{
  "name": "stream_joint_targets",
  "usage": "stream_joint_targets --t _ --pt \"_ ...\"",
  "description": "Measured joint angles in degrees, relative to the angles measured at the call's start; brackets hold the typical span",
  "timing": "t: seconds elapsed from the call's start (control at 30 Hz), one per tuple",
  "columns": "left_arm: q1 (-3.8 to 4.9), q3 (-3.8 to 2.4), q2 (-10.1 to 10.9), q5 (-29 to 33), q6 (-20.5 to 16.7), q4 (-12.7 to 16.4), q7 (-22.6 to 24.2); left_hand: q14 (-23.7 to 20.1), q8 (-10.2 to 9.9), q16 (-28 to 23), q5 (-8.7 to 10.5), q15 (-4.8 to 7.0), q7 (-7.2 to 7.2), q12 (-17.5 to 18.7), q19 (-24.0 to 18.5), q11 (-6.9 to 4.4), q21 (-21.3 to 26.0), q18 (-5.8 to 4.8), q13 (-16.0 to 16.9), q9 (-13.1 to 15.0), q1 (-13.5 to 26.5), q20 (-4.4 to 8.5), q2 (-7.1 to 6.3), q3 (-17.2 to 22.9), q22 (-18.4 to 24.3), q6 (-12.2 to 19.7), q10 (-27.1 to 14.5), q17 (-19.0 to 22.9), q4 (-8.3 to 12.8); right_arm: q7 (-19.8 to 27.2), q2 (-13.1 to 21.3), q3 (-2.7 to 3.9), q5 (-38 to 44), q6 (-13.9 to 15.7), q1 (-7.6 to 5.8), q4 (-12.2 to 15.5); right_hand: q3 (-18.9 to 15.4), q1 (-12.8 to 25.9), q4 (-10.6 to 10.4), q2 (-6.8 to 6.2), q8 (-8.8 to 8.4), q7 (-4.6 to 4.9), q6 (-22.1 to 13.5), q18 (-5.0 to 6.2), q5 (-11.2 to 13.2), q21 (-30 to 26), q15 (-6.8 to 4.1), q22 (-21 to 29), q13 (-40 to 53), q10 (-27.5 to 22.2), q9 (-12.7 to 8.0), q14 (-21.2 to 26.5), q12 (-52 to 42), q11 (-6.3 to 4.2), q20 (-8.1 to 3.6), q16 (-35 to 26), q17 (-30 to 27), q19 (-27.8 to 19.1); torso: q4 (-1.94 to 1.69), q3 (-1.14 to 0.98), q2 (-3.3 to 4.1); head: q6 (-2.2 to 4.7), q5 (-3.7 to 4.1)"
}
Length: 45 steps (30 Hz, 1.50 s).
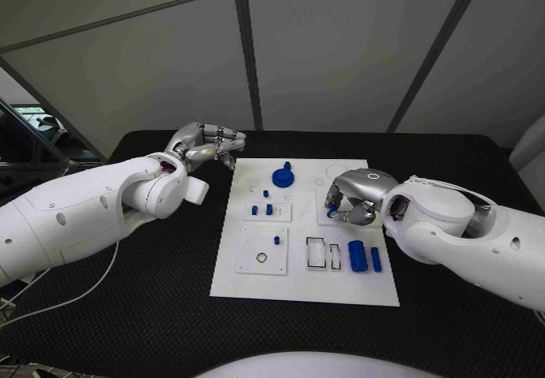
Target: Assemble the parts on the task board
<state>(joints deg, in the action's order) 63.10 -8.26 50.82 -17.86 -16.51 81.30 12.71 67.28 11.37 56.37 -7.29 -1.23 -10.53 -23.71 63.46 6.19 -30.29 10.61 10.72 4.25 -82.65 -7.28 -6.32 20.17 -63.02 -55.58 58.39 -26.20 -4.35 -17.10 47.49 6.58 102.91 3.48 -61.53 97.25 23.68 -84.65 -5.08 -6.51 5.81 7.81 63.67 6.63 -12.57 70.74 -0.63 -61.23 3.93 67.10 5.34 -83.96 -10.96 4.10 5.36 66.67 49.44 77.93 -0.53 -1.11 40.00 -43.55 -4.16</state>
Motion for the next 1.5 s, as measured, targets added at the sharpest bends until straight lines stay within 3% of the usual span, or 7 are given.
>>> stream_joint_targets --t 0.23,0.63,0.8,0.97,1.13,1.33,1.5 --pt "0.0 0.0 -0.1 0.0 0.0 -0.1 0.0 0.0 0.0 0.0 0.0 0.0 0.0 0.0 0.0 0.0 0.0 0.0 0.0 0.0 0.0 0.0 0.0 0.0 0.0 0.0 0.0 0.0 0.0 -0.1 1.1 0.01 0.3 1.6 0.01 2.1 1.0 -0.9 1.0 0.19 0.84 -0.15 1.1 -0.43 0.3 0.9 -0.11 -1.4 0.6 0.5 0.5 -0.1 0.1 0.49 -0.44 0.4 0.7 0.6 0.07 -0.03 -0.04 0.18 0.2" --pt "-0.01 0.01 -0.5 0.0 0.1 -0.3 -0.1 0.0 0.0 0.0 0.0 0.0 0.0 0.0 0.0 0.0 0.0 -0.01 0.1 0.0 0.0 0.0 0.0 0.0 0.1 0.0 0.0 0.0 0.0 0.2 4.5 0.27 -2.0 5.6 -0.11 9.2 1.5 -1.1 1.5 0.29 0.85 -0.23 1.2 -0.43 -0.6 1.4 -0.2 -1.9 0.7 0.7 0.6 -0.2 0.2 0.69 -0.44 0.4 0.8 0.6 -0.03 0.14 -0.27 0.37 0.35" --pt "-0.01 0.01 -1.0 0.0 0.1 -0.5 -0.1 0.0 0.0 0.0 0.0 0.0 0.0 0.0 0.0 0.0 0.0 0.0 0.1 0.0 0.0 0.0 0.0 0.0 0.1 0.0 0.0 0.0 0.0 1.5 2.3 0.28 -4.6 7.3 -0.13 9.2 1.6 -1.1 1.6 0.3 0.84 -0.23 1.2 -0.43 -1.2 1.4 -0.23 -1.9 0.8 0.7 0.6 -0.2 0.6 0.69 -0.44 0.4 0.6 0.6 -0.17 0.18 -0.25 0.31 0.0" --pt "-0.01 0.01 -1.8 0.0 0.1 -0.6 -0.1 0.0 0.0 0.0 0.0 0.0 0.0 0.0 0.0 -0.15 0.0 0.0 0.1 0.0 0.2 0.0 0.24 0.0 0.1 0.0 -0.2 0.0 0.0 3.3 -2.5 0.22 -6.8 8.3 -0.13 7.1 1.9 -0.9 1.9 0.45 0.83 -0.23 1.2 -0.42 -1.5 1.4 -0.42 -1.9 0.8 0.9 0.6 0.0 0.7 0.9 -0.44 0.4 0.6 0.6 -0.2 0.21 -0.21 0.14 -0.61" --pt "-0.01 0.03 -2.4 0.0 0.1 -0.7 -0.1 0.0 0.0 0.0 0.0 0.0 0.0 0.0 0.0 -0.15 0.0 0.0 0.1 0.0 0.2 0.0 0.24 0.0 0.1 0.0 -0.2 0.0 0.0 5.3 -6.4 -0.97 -8.2 8.8 -0.06 5.6 2.1 -0.8 1.8 0.52 0.82 -0.23 1.2 -0.42 -1.7 1.4 -0.42 -1.9 0.8 0.9 0.6 0.0 0.7 0.9 -0.44 0.4 0.7 0.6 -0.2 0.25 -0.15 -0.05 -0.99" --pt "-0.01 0.02 -2.8 0.0 0.1 -0.8 0.0 0.0 0.0 0.0 0.0 0.0 0.0 0.0 0.2 -0.15 0.0 0.0 0.1 0.0 0.2 -0.21 0.24 0.0 0.1 0.0 -0.1 0.0 0.0 7.4 -9.4 -3.4 -9.2 9.0 0.42 4.1 2.2 -0.8 1.9 0.51 0.81 -0.26 1.1 -0.42 -2.1 1.3 -0.42 -2.0 0.8 0.9 0.5 0.0 0.9 0.9 -0.44 0.4 0.8 0.6 -0.14 0.26 -0.12 -0.42 -1.56" --pt "0.0 0.02 -2.9 0.0 0.1 -0.8 0.0 0.0 0.0 0.0 0.0 0.0 0.0 0.0 0.2 -0.14 0.0 0.01 0.1 0.0 0.2 -0.21 0.24 0.0 0.1 0.0 -0.1 0.0 0.0 8.6 -10.5 -4.25 -9.7 9.0 1.16 3.0 2.3 -0.8 2.0 0.5 0.78 -0.31 1.1 -0.42 -2.1 1.3 -0.42 -2.0 0.8 0.9 0.5 0.0 1.1 0.89 -0.44 0.4 0.8 0.6 -0.07 0.24 -0.12 -0.77 -2.04"
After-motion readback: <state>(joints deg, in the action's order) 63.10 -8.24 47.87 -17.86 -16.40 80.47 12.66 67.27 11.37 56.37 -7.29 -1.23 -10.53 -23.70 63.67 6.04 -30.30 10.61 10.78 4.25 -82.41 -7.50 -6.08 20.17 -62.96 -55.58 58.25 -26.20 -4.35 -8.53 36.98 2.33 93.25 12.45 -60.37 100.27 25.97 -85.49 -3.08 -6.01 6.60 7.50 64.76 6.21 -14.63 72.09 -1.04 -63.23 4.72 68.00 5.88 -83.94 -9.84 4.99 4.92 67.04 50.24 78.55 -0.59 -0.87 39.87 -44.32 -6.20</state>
